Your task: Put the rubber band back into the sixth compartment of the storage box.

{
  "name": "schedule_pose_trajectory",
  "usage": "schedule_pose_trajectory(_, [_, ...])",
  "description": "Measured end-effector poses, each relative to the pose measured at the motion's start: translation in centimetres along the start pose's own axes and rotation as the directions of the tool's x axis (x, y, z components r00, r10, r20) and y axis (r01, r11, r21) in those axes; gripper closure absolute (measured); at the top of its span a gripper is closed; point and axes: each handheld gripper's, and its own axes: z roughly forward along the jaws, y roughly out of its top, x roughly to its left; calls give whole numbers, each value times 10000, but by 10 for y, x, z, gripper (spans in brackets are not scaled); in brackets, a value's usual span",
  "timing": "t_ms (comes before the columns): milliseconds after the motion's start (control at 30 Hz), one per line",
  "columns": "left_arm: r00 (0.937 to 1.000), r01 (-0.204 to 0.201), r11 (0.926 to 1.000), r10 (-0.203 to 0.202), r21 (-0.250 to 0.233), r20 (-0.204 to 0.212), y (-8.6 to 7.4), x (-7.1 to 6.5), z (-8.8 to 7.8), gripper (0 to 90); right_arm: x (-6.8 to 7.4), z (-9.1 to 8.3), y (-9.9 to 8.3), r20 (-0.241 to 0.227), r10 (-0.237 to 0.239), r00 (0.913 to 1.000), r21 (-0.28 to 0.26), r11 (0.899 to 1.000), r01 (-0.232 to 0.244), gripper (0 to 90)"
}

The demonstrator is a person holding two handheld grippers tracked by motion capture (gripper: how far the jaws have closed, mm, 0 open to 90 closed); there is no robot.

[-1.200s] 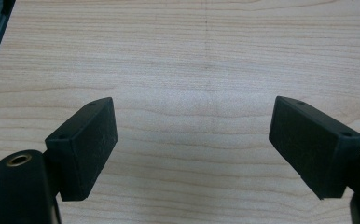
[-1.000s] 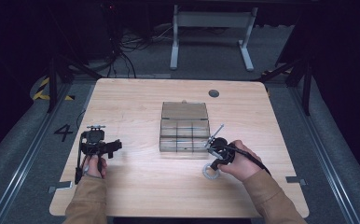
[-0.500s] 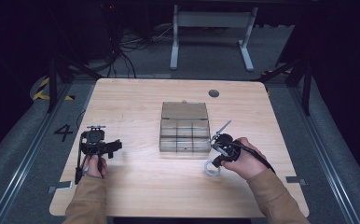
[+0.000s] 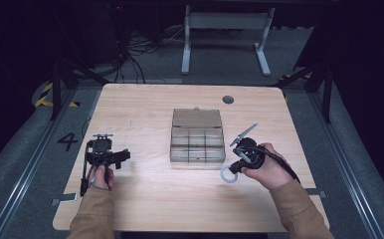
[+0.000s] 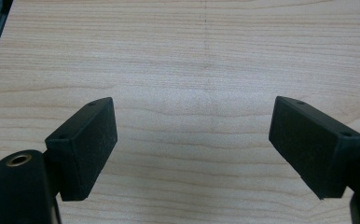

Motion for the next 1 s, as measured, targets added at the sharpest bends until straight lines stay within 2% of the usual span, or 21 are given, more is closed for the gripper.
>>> schedule_pose_trajectory(267, [10000, -8, 10000, 8, 60, -35, 0, 1, 0, 159, 3, -5, 8, 173, -145, 9997, 133, 9998, 143, 827])
schedule_pose_trajectory(500, [10000, 58, 10000, -58, 20, 1, 0, 2, -1, 159, 3, -15, 16, 56, -245, 9997, 26, 9997, 245, 827])
schedule_pose_trajectory(667, [9999, 125, 9999, -125, -8, -4, 0, 3, -1, 159, 2, -21, 31, 138, -448, 9989, 160, 9989, 446, 827])
schedule_pose_trajectory(1000, [9999, 141, 9999, -141, -9, 5, 1, 4, -2, 159, -3, -32, 49, 77, -443, 9990, 56, 9990, 442, 827])
